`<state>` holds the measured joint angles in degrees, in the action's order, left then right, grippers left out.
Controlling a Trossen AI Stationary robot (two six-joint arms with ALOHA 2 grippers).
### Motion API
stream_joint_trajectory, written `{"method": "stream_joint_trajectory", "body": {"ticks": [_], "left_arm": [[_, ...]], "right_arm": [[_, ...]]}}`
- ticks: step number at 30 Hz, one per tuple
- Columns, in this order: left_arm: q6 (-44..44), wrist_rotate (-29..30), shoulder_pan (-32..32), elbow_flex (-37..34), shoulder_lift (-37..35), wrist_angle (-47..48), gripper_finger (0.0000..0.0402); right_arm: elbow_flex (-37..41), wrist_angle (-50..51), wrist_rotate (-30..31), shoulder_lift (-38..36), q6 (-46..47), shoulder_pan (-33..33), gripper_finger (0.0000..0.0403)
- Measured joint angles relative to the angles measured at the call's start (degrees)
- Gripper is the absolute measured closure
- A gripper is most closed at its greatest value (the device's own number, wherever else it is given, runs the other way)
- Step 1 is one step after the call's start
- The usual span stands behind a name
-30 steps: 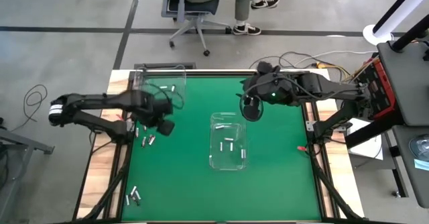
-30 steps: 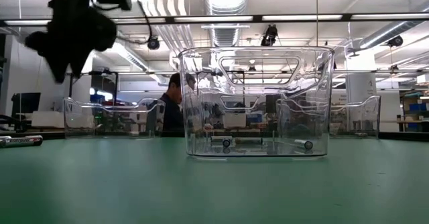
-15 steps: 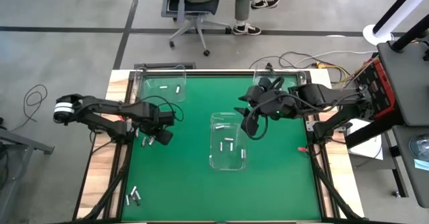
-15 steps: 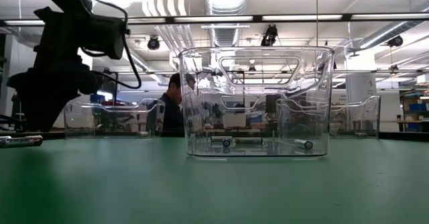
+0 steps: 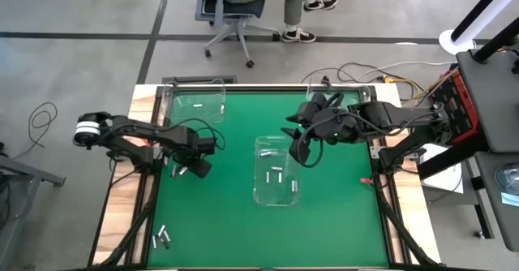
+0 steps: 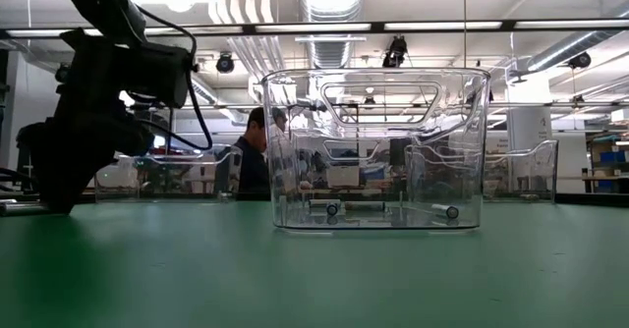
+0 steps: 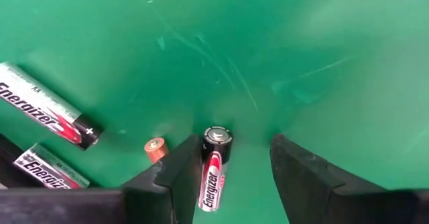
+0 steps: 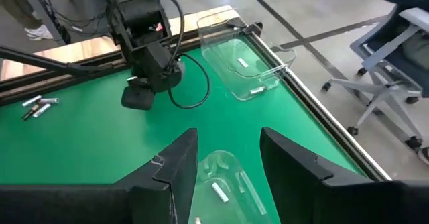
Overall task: Sort batteries
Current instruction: Put the silver battery into the top left transparent bin
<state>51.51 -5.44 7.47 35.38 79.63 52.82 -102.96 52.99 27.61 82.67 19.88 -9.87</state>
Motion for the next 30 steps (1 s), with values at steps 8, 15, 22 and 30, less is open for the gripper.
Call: {"method": "stream_joint_trajectory", "body": {"ticks": [8,15,22,30], "left_arm": [[-0.84,-2.05,-1.26,0.61,3.14,-0.92,0.0297],[-2.74,-2.88,-1.48,1.09,4.60,-1.37,0.0379],[-6.80,-0.24,-1.23,13.99,-1.79,5.53,0.0379],[-17.27,13.80,12.10,35.49,-3.14,14.74,0.0379]], "right_arm": [[0.02,0.04,1.74,0.01,-1.24,0.15,0.0267],[-0.01,0.15,2.58,-0.06,-4.00,0.15,0.0276],[-1.77,0.66,2.64,-1.14,-6.01,0.15,0.0280],[-1.84,0.70,2.63,-1.22,-7.87,0.15,0.0272]]}}
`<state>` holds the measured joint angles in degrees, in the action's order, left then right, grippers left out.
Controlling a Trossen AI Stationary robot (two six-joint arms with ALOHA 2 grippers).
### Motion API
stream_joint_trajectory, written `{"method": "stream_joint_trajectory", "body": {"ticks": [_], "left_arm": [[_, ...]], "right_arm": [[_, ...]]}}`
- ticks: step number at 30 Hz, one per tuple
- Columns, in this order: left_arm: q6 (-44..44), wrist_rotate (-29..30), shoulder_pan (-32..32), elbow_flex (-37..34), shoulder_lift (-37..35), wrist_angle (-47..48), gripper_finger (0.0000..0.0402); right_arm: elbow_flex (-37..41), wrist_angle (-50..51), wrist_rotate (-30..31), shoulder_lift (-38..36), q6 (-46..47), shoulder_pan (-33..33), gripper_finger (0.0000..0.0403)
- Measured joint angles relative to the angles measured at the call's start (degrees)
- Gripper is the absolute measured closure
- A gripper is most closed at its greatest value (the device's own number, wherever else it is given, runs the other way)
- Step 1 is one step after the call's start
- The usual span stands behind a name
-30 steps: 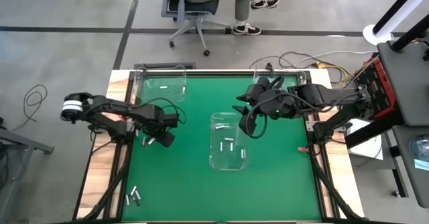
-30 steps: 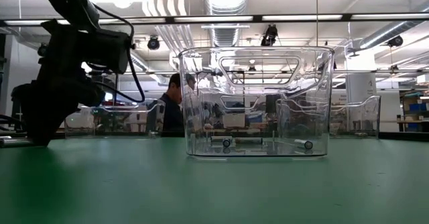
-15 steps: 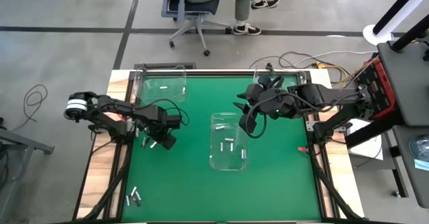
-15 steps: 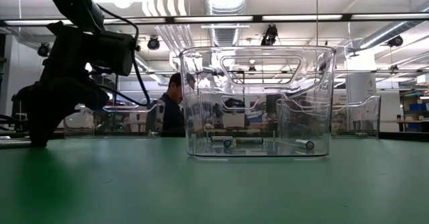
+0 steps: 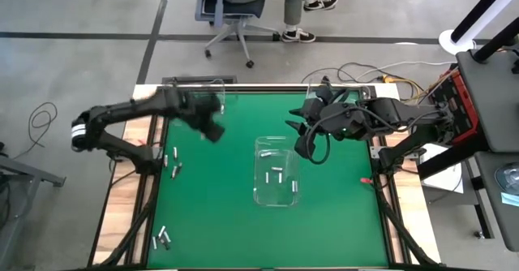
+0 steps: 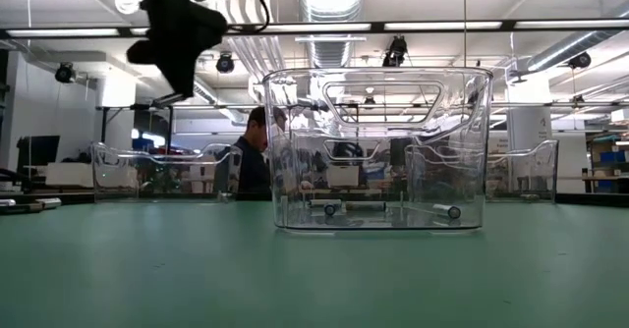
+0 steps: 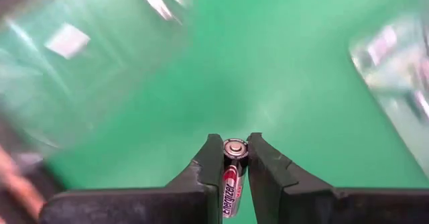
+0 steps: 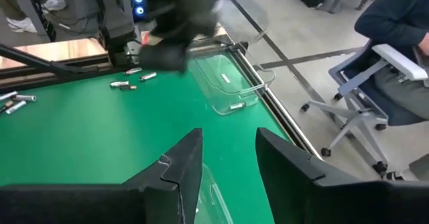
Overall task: Sort batteries
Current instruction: Put the silver battery into the top left transparent bin
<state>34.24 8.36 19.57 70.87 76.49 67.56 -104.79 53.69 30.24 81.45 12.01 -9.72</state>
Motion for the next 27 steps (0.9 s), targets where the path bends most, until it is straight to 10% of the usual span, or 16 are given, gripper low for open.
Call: {"method": "stream_joint_trajectory", "body": {"ticks": [12,27], "left_arm": [[-16.25,-4.25,34.71,4.96,16.26,-4.14,0.0377],[-11.21,-6.11,37.25,3.54,33.75,-7.60,0.0372]], "right_arm": [[0.06,7.96,-0.22,0.08,7.22,-3.02,0.0294],[1.46,14.64,3.11,0.42,23.38,-10.55,0.0320]]}}
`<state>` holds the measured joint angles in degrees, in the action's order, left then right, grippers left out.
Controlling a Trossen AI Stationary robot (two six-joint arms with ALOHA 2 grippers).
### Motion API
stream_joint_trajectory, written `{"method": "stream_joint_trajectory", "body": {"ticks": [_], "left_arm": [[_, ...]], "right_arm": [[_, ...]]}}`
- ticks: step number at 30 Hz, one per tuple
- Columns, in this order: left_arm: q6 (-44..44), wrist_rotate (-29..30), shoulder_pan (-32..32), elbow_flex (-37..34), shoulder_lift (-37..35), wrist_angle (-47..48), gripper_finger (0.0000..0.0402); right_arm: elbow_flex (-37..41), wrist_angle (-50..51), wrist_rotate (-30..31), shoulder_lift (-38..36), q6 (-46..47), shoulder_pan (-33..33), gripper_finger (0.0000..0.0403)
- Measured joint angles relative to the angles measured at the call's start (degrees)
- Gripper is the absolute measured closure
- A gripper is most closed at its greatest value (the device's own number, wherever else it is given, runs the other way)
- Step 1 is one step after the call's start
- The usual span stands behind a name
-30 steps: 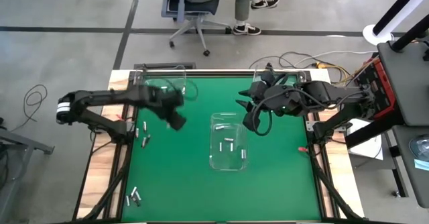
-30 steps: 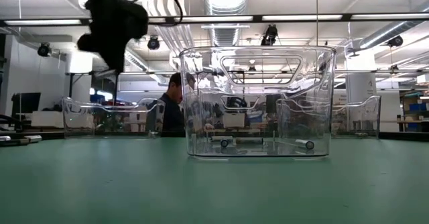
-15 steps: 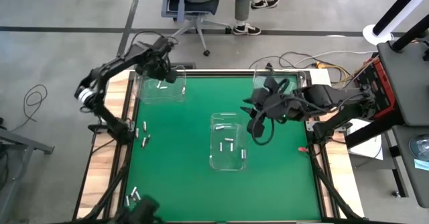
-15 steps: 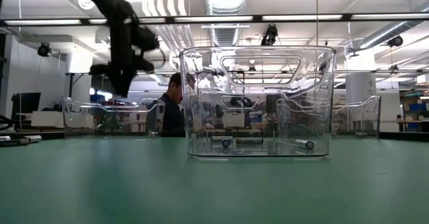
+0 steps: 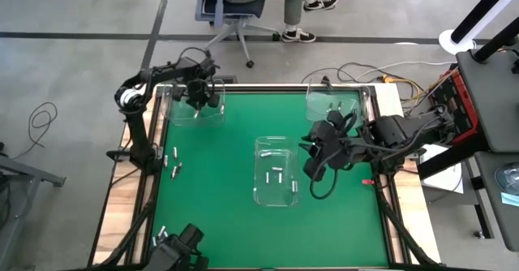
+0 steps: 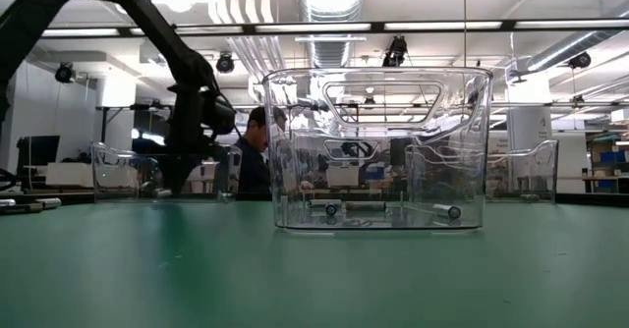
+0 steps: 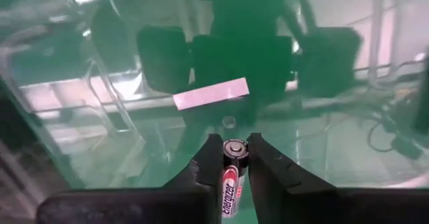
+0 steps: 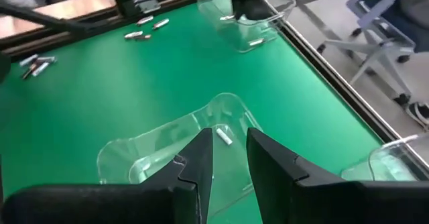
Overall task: Sort batteries
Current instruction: Put the silver battery into the top left transparent bin
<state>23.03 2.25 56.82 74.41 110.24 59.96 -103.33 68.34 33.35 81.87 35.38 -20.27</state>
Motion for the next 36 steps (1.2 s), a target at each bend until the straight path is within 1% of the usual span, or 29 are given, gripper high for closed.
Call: {"method": "stream_joint_trajectory", "body": {"ticks": [2,4,8,11,15,18,20,23,25,28,31,32,36], "left_arm": [[0.02,0.35,0.02,-0.02,1.16,-0.02,0.0362],[-0.02,2.17,-0.02,-0.06,1.71,-0.13,0.0346],[-3.56,3.08,-0.16,-0.09,0.90,-0.17,0.0300],[-5.83,3.29,-0.98,-0.10,-3.93,2.02,0.0263],[-5.84,3.18,-3.81,-0.59,-14.52,6.41,0.0224],[-3.30,2.75,-8.86,-1.09,-24.25,11.81,0.0211],[0.31,2.72,-13.37,-2.31,-30.02,15.74,0.0209],[8.73,2.55,-21.06,-5.40,-37.40,19.50,0.0208],[14.99,0.36,-26.22,-8.78,-41.00,20.79,0.0208],[22.42,-5.44,-33.62,-15.24,-44.04,18.93,0.0212],[27.09,-6.40,-40.02,-21.92,-44.96,16.59,0.0219],[28.29,-6.68,-41.53,-24.07,-44.89,16.14,0.0222],[30.37,-11.21,-45.21,-31.38,-43.53,15.49,0.0232]], "right_arm": [[0.30,0.06,1.46,0.00,1.37,-0.14,0.0315],[0.47,0.02,2.67,0.00,1.61,-0.13,0.0305],[0.58,0.02,3.70,0.00,1.24,-0.09,0.0276],[0.59,0.02,6.43,0.00,0.79,0.01,0.0252],[0.59,-0.02,9.10,0.00,-0.26,1.37,0.0222],[0.59,-0.07,10.49,0.42,-1.43,2.97,0.0205],[0.59,-0.33,10.75,0.97,-2.54,4.21,0.0196],[0.61,-1.22,10.79,1.78,-5.01,6.15,0.0187],[0.61,-2.80,10.82,2.48,-7.18,7.30,0.0184],[0.61,-6.34,10.77,3.39,-11.16,8.58,0.0181],[0.64,-9.70,10.21,3.61,-14.86,9.25,0.0183],[0.64,-10.77,10.12,3.67,-15.78,9.36,0.0183],[0.63,-12.11,10.10,3.69,-16.37,9.44,0.0182]]}}
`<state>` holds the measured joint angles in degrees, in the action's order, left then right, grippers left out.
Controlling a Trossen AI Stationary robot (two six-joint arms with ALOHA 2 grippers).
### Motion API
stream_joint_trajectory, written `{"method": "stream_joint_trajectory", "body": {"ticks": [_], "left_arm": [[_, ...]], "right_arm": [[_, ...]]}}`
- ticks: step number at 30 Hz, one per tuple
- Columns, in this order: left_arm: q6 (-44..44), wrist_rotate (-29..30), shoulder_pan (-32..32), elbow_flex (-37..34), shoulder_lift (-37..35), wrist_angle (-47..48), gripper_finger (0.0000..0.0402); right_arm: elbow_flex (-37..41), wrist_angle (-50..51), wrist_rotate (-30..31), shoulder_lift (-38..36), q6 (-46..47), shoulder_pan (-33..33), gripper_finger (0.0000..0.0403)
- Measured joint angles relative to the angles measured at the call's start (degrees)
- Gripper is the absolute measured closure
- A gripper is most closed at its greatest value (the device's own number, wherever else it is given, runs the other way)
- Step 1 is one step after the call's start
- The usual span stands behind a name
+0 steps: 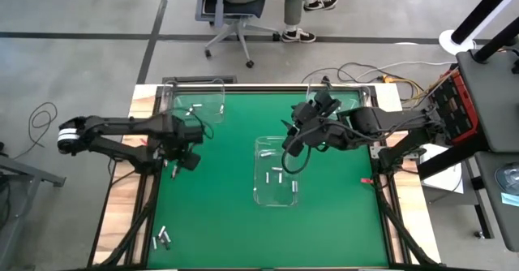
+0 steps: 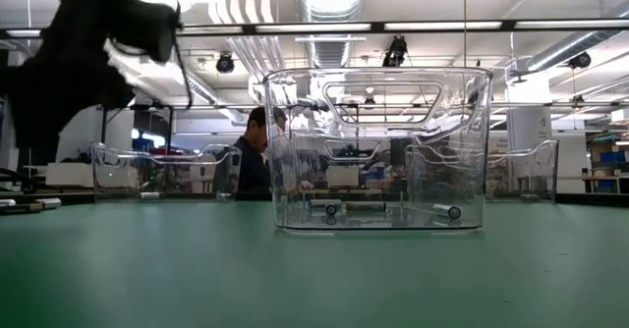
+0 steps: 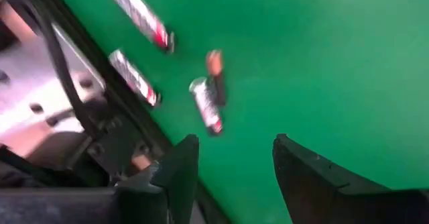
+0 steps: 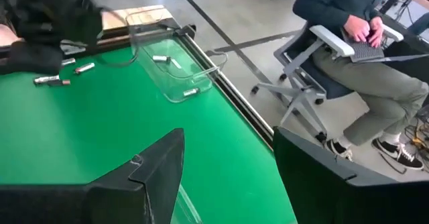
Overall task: Sort batteries
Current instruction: Put the silver battery into the top left transparent bin
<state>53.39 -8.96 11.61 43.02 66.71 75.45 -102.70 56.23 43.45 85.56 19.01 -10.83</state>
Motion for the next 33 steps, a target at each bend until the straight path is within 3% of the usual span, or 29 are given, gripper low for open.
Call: {"method": "stream_joint_trajectory", "body": {"ticks": [9,13,22,28,33], "left_arm": [[-3.83,-2.39,-0.46,-1.58,7.02,-3.20,0.0247],[-4.78,2.20,1.16,-1.09,11.67,-3.90,0.0247],[-6.27,11.86,15.67,0.27,16.33,-4.60,0.0247],[-8.47,10.97,23.41,-0.64,17.39,-7.67,0.0247],[-8.74,7.94,24.72,-1.86,18.08,-10.29,0.0248]], "right_arm": [[0.00,0.50,-0.46,-0.02,3.71,-0.17,0.0182],[0.00,0.48,-0.46,-0.02,3.66,-0.37,0.0182],[0.00,0.51,-0.52,-0.04,3.50,-0.68,0.0179],[0.00,0.70,-3.63,-0.04,3.50,-1.15,0.0183],[0.00,0.94,-3.87,-0.04,3.38,-1.29,0.0180]]}}
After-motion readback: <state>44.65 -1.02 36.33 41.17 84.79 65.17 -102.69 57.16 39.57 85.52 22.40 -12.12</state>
